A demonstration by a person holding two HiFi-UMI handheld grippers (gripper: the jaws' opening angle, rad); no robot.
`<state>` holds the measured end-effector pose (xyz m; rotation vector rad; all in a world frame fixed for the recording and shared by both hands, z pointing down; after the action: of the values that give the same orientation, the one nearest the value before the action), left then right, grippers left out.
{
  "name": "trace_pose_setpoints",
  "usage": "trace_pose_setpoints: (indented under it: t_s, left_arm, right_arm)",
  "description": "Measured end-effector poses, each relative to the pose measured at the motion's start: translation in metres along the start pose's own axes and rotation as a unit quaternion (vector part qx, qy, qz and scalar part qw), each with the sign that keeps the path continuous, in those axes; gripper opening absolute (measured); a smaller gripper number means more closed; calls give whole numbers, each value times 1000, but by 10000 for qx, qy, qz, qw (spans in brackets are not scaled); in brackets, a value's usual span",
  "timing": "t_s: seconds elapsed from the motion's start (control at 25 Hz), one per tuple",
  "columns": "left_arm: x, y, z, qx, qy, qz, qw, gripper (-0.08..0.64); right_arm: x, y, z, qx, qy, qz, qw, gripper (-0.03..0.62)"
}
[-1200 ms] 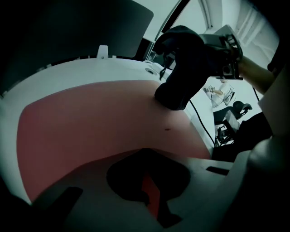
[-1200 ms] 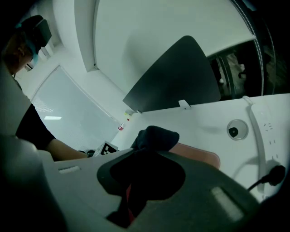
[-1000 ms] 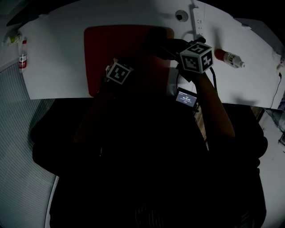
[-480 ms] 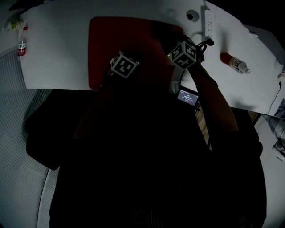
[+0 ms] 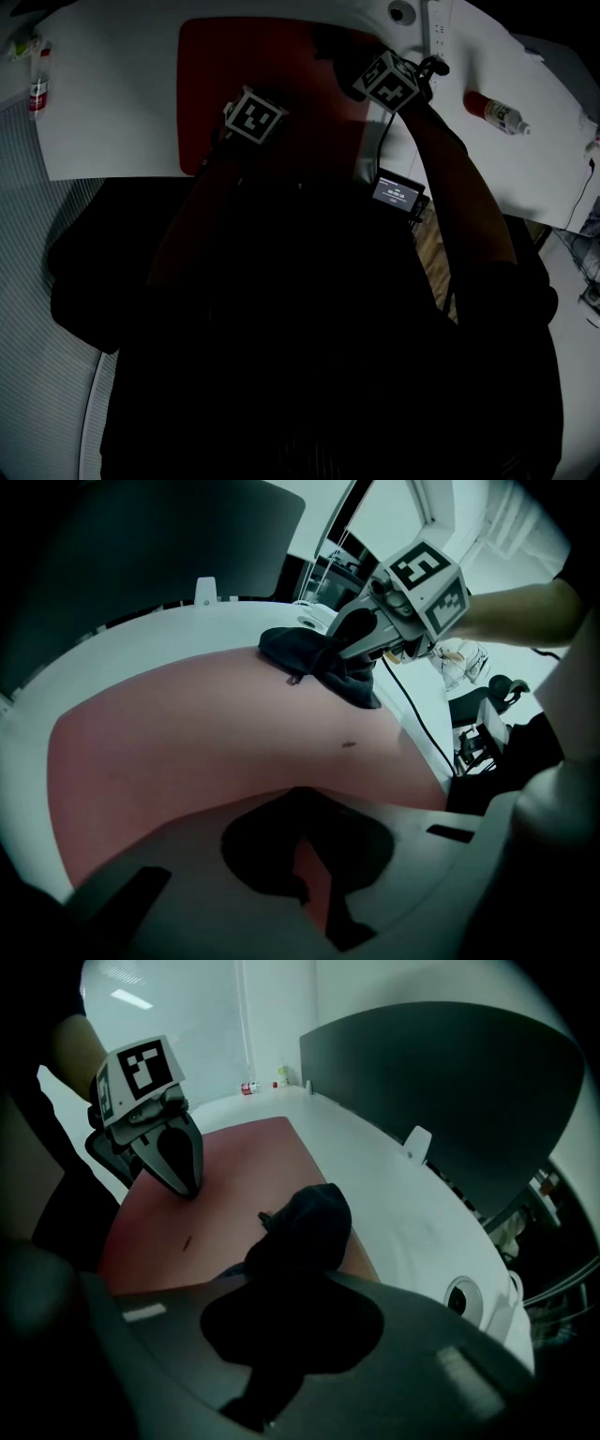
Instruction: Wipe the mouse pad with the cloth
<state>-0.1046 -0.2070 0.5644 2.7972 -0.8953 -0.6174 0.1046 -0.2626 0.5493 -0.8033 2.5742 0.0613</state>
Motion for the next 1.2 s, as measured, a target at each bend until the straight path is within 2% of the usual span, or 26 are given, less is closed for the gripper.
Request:
trace_pose_setpoints:
  t_s: [0.12, 0.24, 0.36, 0.44, 0.52, 0.64, 0.76, 0.84, 0.96, 1.0, 1.04, 1.12, 1.2]
  left_arm:
    - [0, -3, 0, 105, 44, -30, 9999, 6]
    - [-1, -4, 2, 212, -14, 101, 9997, 6]
    - [1, -9, 3, 347, 4, 4, 9994, 8]
    - [0, -8, 3, 313, 41, 4, 9995, 6]
    - [-1, -4, 3, 251, 36, 109, 9996, 8]
    - [-1, -6, 2, 212, 2, 157, 9997, 6]
    - [-2, -8, 2, 233, -73, 155, 9996, 6]
    - [-3, -7, 2, 185, -85, 205, 9996, 8]
    - [-3, -6, 3, 116, -25, 219, 9997, 8]
    - [-3, -6, 3, 120, -36, 196, 9997, 8]
    - [-3, -6, 3, 134, -59, 166, 9998, 8]
    - [-2, -5, 3, 138, -106, 120, 9998, 8]
    - [0, -5, 2, 95, -131, 94, 9998, 6]
  right_arm:
    - [0, 0, 2, -28, 1, -148, 9999, 38]
    - [0, 3, 2, -150, -14, -233, 9996, 37]
    - [-2, 11, 4, -228, -52, -247, 9994, 34]
    - [-5, 33, 4, -30, -33, 108, 9999, 34]
    - [-11, 73, 2, 342, -12, 747, 9966, 34]
    - [-24, 135, -4, 1146, -66, 1355, 9841, 35]
    - [-30, 174, -10, 2007, -33, 2019, 9586, 37]
    - [-29, 174, -11, 2217, -19, 2434, 9442, 37]
    - [-28, 167, -12, 2117, -158, 2988, 9304, 38]
    - [-26, 162, -12, 1982, -243, 3032, 9318, 40]
    - [-24, 152, -13, 1775, -334, 2954, 9381, 40]
    - [-16, 113, -13, 1171, -450, 2504, 9600, 40]
    - [-8, 59, -9, 526, -479, 1863, 9799, 40]
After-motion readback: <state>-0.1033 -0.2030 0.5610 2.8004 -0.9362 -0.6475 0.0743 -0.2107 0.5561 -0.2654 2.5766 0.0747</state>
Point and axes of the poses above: the fingertips, and each gripper's own axes: z backward along the fingers, y to its left, x out of its top, the point moved 10 cm from there along z, backward along the fingers, and after that the axes turned 7 degrees about -z, right-handed, at the moved point
